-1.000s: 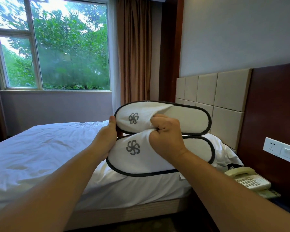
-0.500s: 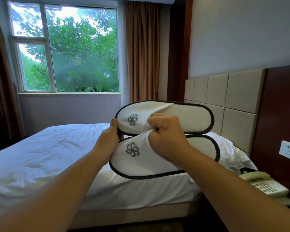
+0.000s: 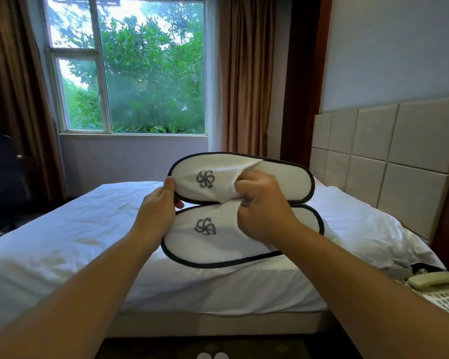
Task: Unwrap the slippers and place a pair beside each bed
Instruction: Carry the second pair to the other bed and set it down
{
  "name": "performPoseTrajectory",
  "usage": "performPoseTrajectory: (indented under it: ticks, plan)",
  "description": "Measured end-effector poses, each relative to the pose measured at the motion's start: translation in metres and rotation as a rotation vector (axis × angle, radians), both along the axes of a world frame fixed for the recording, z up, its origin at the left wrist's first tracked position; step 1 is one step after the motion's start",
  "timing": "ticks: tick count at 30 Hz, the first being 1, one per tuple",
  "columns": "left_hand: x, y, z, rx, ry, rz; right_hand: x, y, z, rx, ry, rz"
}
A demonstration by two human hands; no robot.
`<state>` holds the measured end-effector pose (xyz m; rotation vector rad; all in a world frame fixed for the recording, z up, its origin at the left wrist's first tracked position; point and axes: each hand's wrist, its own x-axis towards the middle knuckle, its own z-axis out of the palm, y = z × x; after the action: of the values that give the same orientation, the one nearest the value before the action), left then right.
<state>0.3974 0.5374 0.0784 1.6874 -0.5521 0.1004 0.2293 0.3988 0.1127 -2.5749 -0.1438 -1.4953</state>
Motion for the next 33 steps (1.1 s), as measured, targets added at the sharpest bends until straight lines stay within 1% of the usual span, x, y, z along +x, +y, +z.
performPoseTrajectory:
  ticks: [2,5,8,10,12,15,19,21,23,26,28,31,32,33]
  plan:
    - [0.011,0.014,-0.004,0.003,0.113,-0.057,0.016,0.005,-0.004,-0.047,0.023,-0.047]
    - [0.021,0.039,-0.007,0.073,0.295,-0.152,0.037,0.016,-0.012,-0.097,0.041,-0.086]
    - [0.029,0.066,-0.006,-0.002,0.486,-0.204,0.06,0.03,-0.022,-0.086,0.085,-0.068]
    - [0.034,0.082,-0.005,-0.024,0.557,-0.221,0.076,0.041,-0.028,-0.092,0.112,-0.032]
    - [0.042,0.093,-0.008,-0.043,0.57,-0.202,0.093,0.051,-0.036,-0.102,0.128,0.021]
    - [0.062,0.106,-0.016,-0.121,0.592,-0.112,0.121,0.061,-0.046,-0.083,0.137,0.102]
    - [0.101,0.114,-0.034,-0.215,0.633,-0.09,0.165,0.059,-0.063,-0.054,0.159,0.15]
    - [0.123,0.111,-0.048,-0.26,0.622,-0.068,0.192,0.05,-0.076,-0.062,0.215,0.124]
    - [0.143,0.104,-0.063,-0.281,0.596,-0.039,0.219,0.039,-0.091,-0.116,0.268,0.052]
    - [0.173,0.085,-0.08,-0.281,0.563,0.004,0.258,0.023,-0.11,-0.188,0.302,-0.021]
    - [0.196,0.07,-0.082,-0.26,0.571,0.011,0.284,0.01,-0.117,-0.186,0.315,-0.027]
    - [0.233,0.051,-0.068,-0.239,0.6,0.028,0.322,-0.012,-0.106,-0.116,0.313,0.0]
    - [0.246,0.047,-0.059,-0.234,0.603,0.035,0.335,-0.019,-0.096,-0.04,0.325,0.033]
    - [0.259,0.045,-0.047,-0.232,0.608,0.042,0.348,-0.025,-0.082,0.084,0.351,0.084]
